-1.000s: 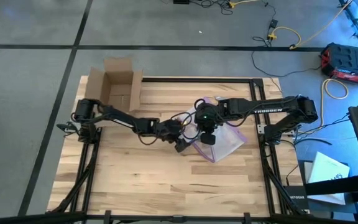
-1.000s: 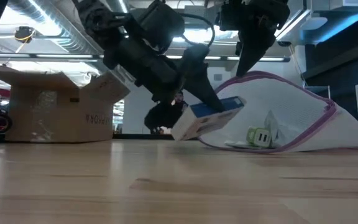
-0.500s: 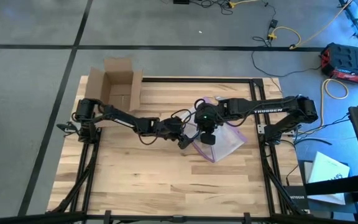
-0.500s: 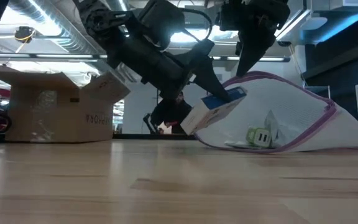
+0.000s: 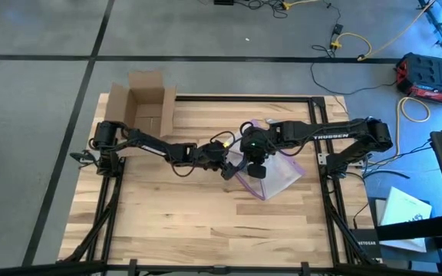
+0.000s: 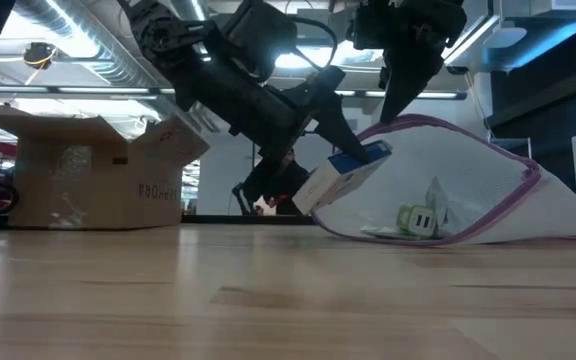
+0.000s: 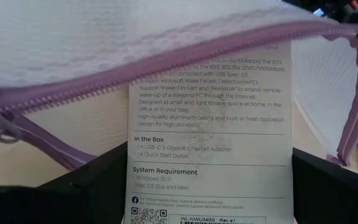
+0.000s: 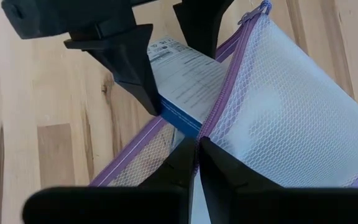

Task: Unpack boxes
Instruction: Put the white box into the zip bag

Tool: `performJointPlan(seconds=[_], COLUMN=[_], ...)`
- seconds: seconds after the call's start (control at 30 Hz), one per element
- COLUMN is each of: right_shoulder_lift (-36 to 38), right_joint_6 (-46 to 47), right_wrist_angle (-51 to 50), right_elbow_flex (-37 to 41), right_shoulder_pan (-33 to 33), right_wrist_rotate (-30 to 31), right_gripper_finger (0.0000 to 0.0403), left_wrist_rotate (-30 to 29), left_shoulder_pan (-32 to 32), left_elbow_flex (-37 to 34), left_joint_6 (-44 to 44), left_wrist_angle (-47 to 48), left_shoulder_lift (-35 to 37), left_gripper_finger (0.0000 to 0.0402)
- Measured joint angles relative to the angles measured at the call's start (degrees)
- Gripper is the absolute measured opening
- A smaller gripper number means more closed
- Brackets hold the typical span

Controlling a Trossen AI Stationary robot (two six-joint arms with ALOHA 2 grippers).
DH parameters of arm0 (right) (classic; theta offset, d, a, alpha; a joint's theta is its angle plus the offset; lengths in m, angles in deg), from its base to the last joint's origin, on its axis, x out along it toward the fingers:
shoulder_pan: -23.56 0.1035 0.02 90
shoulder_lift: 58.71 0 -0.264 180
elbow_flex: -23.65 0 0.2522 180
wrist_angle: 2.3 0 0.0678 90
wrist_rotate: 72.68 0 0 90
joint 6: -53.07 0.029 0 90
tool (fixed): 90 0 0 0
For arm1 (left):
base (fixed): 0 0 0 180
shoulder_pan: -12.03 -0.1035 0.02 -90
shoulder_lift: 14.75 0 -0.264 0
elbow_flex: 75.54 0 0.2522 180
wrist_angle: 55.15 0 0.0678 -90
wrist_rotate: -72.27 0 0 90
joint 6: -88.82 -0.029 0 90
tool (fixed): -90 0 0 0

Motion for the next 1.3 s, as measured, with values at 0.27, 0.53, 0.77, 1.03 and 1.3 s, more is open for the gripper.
performJointPlan(seconds=[0.27, 0.53, 0.77, 1.03, 1.3], right_shoulder_lift=[0.0, 0.0, 0.0, 0.0, 0.0], right_joint_6=[0.0, 0.0, 0.0, 0.0, 0.0], right_wrist_angle=[0.0, 0.0, 0.0, 0.0, 0.0], right_elbow_flex=[0.0, 0.0, 0.0, 0.0, 0.0], right_shoulder_pan=[0.0, 0.0, 0.0, 0.0, 0.0], right_wrist_rotate=[0.0, 0.0, 0.0, 0.0, 0.0], right_gripper_finger=[0.001, 0.001, 0.001, 0.001, 0.001], left_wrist_rotate=[0.2, 0.3, 2.3, 3.8, 3.6], left_shoulder_pan=[0.0, -0.5, 0.1, 2.8, 2.7], left_elbow_flex=[0.0, 0.0, 0.0, 0.0, 0.0], left_joint_6=[-3.2, -5.4, -9.8, -18.7, -19.9], left_wrist_angle=[0.0, 3.2, 3.1, 0.0, -0.3], left_shoulder_lift=[0.0, 0.0, 0.0, 0.0, 0.0], left_gripper_finger=[0.0329, 0.0329, 0.0329, 0.0329, 0.0329])
